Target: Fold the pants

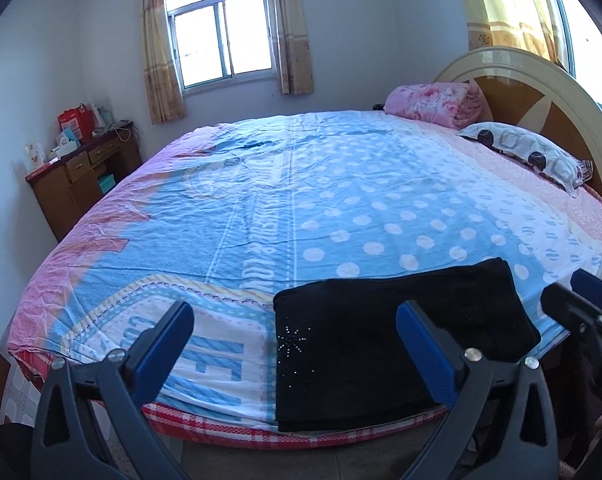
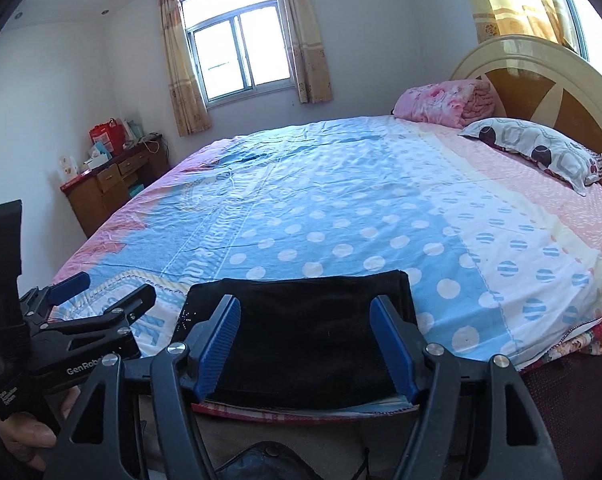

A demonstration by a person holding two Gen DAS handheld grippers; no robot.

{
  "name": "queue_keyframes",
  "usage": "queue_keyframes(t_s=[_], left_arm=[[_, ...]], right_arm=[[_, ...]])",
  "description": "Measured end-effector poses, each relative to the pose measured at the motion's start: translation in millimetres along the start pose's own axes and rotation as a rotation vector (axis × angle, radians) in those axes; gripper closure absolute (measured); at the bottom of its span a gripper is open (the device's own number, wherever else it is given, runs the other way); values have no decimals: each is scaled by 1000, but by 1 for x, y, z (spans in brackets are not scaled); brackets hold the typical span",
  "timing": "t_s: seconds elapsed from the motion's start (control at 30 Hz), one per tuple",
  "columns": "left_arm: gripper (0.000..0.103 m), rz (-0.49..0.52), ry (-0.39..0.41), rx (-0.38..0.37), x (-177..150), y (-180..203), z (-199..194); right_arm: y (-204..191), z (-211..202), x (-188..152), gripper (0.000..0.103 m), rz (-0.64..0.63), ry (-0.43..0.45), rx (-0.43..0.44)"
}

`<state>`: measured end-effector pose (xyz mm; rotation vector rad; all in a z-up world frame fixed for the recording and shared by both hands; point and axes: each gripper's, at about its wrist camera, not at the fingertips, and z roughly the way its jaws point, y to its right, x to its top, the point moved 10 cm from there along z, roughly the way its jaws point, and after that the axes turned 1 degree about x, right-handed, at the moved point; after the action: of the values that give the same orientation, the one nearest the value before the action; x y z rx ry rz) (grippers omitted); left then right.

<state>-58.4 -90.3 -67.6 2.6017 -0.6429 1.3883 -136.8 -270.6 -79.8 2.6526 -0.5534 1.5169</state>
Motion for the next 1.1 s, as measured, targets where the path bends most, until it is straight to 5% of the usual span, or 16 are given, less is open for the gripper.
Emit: queue_keyframes(t_s=[1.1], left_arm=[[0,53,-25,17,-10,14,7]], right_arm=[[-5,12,-9,33,2,-25,21]])
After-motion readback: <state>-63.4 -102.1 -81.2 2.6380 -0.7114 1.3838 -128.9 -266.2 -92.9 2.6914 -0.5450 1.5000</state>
